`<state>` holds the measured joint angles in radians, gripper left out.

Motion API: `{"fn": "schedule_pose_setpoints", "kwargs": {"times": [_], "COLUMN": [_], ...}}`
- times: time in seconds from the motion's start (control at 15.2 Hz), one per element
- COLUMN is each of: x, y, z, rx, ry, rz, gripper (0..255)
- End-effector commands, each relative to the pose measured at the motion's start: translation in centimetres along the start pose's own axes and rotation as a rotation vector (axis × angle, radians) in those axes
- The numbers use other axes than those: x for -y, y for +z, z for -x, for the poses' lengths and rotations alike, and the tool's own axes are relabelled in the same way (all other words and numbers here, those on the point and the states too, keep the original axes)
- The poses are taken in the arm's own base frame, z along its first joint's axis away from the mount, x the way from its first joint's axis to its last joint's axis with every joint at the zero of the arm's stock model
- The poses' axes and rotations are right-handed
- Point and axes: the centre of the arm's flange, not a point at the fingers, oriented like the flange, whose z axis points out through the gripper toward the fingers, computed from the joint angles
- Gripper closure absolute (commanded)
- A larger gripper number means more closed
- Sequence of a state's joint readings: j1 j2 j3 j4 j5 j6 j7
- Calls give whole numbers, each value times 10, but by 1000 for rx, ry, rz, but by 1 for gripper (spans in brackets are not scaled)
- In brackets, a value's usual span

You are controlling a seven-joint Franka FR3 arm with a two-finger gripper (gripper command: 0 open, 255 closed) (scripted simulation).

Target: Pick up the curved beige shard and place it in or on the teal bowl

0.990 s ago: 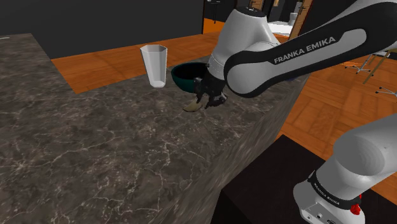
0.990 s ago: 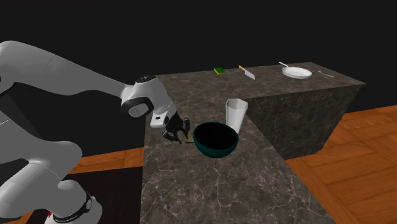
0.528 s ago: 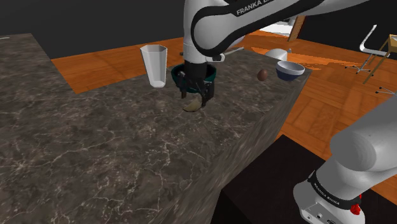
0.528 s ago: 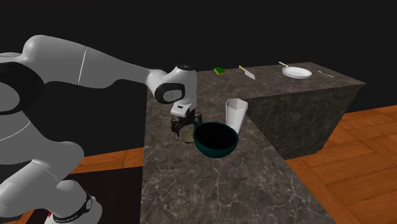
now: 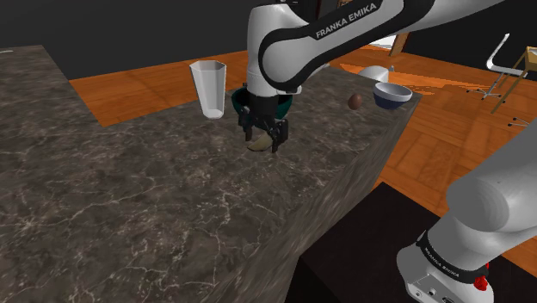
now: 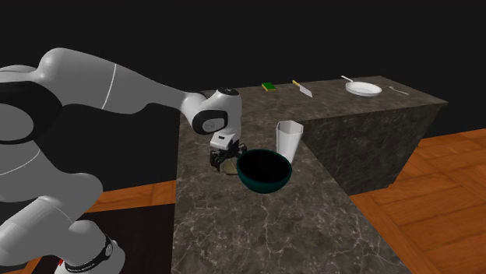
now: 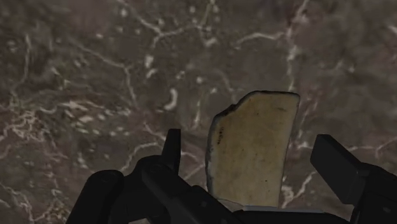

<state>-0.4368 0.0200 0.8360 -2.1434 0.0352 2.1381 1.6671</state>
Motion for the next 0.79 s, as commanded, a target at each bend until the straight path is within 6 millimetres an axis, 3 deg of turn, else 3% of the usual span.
{"fn": "schedule_pose_setpoints", "kwargs": {"times": [0.0,0.2,0.26,0.73], "x": [0,0,0,1], "y": [0,0,0,0], "z": [0,0,0,3], "rx": [0,0,0,0], "ry": [0,0,0,0], "rz": [0,0,0,0], "gripper": [0,0,255,255]}}
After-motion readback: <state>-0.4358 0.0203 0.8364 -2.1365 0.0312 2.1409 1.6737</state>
